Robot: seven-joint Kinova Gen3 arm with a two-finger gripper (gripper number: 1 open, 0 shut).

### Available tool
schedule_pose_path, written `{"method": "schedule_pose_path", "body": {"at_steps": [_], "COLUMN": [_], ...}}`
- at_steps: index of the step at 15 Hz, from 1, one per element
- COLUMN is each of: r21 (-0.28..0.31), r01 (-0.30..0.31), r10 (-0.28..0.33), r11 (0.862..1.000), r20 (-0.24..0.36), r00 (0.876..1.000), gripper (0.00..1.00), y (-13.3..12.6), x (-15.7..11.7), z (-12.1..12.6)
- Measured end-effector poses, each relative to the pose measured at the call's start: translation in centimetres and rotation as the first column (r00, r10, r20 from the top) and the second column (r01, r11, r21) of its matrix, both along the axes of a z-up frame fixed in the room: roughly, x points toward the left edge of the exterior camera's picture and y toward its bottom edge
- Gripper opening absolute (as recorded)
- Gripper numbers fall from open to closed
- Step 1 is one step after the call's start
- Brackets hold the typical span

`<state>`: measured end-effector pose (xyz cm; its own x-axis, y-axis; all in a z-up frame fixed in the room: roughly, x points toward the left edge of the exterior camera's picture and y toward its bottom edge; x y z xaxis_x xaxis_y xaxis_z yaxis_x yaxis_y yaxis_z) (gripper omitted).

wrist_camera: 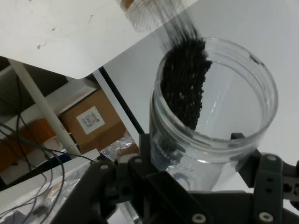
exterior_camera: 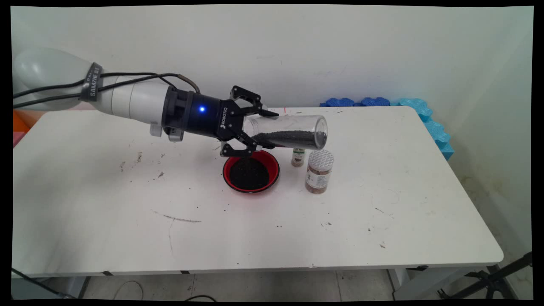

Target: Pour the black seasoning powder in the red bowl

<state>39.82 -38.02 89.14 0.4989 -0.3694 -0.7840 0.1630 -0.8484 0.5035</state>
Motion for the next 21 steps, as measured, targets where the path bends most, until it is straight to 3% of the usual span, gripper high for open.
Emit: {"method": "schedule_pose_path", "body": {"at_steps": [21], "r21": [0.099], "r01": [-0.114], "r10": [0.121], "r11": [0.989], "r20": [-0.078], "r00": [0.990], "gripper": [0.00], "y": [-1.8], "x": [-0.1], "z": [-0.3]}}
